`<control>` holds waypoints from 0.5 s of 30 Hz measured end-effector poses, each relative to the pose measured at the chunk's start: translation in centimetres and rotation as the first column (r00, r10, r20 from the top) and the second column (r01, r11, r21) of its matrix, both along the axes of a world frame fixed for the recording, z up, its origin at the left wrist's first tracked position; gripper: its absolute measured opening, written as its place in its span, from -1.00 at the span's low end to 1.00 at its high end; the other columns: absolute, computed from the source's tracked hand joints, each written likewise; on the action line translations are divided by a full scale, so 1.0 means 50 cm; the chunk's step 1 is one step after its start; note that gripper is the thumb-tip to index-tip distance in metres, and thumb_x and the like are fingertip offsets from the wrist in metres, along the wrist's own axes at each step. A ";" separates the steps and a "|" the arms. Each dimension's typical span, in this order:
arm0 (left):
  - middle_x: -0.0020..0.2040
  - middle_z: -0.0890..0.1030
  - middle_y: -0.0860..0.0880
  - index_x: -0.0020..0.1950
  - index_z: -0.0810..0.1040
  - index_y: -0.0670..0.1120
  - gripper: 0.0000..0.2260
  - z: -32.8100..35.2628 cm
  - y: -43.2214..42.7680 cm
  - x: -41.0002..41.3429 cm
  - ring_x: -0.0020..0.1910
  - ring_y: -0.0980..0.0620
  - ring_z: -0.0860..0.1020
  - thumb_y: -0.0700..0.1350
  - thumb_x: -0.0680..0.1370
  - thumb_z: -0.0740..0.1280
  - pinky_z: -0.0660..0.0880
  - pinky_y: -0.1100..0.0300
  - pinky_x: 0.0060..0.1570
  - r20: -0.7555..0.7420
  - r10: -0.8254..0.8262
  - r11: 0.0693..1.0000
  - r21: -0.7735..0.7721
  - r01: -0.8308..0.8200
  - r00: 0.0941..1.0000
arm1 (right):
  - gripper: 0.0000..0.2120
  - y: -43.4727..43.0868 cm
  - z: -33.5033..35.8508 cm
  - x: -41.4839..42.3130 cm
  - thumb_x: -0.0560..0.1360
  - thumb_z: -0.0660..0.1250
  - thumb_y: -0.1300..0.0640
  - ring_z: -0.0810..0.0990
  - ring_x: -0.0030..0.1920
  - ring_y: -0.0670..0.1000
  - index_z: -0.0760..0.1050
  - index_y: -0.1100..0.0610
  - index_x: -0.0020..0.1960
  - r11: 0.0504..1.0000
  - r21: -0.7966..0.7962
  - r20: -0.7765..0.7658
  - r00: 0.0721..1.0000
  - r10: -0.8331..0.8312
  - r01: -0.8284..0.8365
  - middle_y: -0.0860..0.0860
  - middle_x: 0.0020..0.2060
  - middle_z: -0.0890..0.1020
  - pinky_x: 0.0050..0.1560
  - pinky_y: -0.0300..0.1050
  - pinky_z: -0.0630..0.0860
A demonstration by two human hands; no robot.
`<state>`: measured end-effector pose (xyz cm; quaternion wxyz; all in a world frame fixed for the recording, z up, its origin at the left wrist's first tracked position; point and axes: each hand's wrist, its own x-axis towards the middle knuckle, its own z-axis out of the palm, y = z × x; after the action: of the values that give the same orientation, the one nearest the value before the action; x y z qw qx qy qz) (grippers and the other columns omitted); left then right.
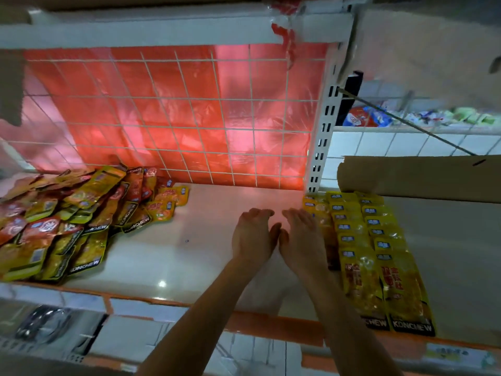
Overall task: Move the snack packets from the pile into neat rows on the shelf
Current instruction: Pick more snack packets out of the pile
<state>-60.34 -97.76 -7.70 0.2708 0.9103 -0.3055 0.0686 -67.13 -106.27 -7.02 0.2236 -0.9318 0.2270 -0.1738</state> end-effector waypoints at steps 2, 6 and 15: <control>0.14 0.65 -0.08 0.18 0.63 -0.09 -0.72 -0.002 0.043 0.026 0.12 -0.11 0.60 -0.02 0.51 0.41 0.49 0.03 0.18 0.070 0.045 0.999 -0.015 -0.044 0.997 | -0.58 0.038 0.003 0.029 0.51 0.27 0.21 0.29 0.43 0.12 0.41 0.16 0.37 0.999 0.008 -0.007 0.999 0.037 -0.037 0.10 0.35 0.46 0.45 0.03 0.18; 0.23 0.59 -0.13 0.26 0.56 -0.11 -0.65 0.006 0.145 0.085 0.24 -0.17 0.50 -0.05 0.51 0.40 0.47 -0.03 0.19 0.081 0.138 0.990 0.020 -0.140 0.987 | -0.57 0.124 0.006 0.095 0.51 0.30 0.22 0.34 0.41 0.16 0.42 0.20 0.37 0.992 0.000 -0.004 0.992 0.122 -0.123 0.13 0.34 0.47 0.47 -0.01 0.15; 0.12 0.53 -0.18 0.19 0.54 -0.09 -0.61 0.017 0.363 0.216 0.11 -0.24 0.48 -0.03 0.40 0.44 0.49 -0.09 -0.03 0.172 0.357 0.929 0.037 -0.368 0.918 | -0.61 0.313 0.015 0.253 0.50 0.32 0.17 0.43 0.27 0.17 0.44 0.18 0.31 0.961 0.095 0.020 0.966 0.259 -0.260 0.14 0.25 0.53 0.32 -0.01 0.33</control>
<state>-49.53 -79.63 -6.85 0.1963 0.9511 -0.1550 0.1810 -54.46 -90.60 -6.27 0.2901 -0.9409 0.1102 -0.1354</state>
